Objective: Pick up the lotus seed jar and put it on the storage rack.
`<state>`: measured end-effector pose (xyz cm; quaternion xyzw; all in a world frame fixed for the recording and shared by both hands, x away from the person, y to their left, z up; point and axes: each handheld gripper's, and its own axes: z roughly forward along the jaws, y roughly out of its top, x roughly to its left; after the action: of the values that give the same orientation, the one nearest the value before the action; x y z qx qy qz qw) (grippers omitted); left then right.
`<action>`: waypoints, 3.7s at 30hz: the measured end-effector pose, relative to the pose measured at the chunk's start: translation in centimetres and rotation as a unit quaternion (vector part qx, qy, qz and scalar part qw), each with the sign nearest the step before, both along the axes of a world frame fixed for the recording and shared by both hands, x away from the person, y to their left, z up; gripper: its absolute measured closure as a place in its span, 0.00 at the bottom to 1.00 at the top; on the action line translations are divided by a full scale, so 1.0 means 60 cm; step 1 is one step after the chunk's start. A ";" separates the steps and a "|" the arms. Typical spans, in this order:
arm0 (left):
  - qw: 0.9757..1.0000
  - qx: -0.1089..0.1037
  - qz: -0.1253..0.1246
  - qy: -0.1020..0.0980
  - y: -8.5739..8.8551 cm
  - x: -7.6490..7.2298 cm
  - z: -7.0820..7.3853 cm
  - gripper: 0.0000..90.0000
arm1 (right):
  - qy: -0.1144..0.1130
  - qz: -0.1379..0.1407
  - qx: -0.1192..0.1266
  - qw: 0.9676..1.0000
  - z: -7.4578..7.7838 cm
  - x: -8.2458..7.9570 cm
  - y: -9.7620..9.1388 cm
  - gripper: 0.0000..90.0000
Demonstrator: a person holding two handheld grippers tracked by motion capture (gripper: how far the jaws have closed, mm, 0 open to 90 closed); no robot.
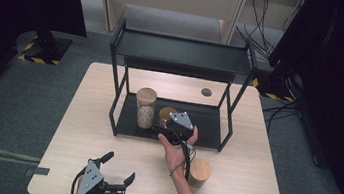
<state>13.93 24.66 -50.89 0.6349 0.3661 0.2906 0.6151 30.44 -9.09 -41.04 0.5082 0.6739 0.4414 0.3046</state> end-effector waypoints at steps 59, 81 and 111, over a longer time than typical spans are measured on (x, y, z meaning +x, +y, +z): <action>1.000 0.003 0.003 0.001 -0.003 0.000 -0.002 0.01 | -0.066 0.119 0.054 0.989 0.020 -0.160 -0.159 0.03; 1.000 0.003 0.002 0.002 -0.004 0.000 -0.001 0.01 | -0.082 0.129 0.063 0.986 0.002 -0.231 -0.223 0.03; 1.000 -0.002 0.004 0.005 -0.004 -0.001 -0.003 0.01 | -0.084 0.102 0.055 0.990 -0.051 -0.278 -0.283 0.03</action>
<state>13.87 24.39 -51.04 0.6339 0.3717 0.2892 0.6135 13.76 -26.07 -44.11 0.4139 0.6690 0.5479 0.2846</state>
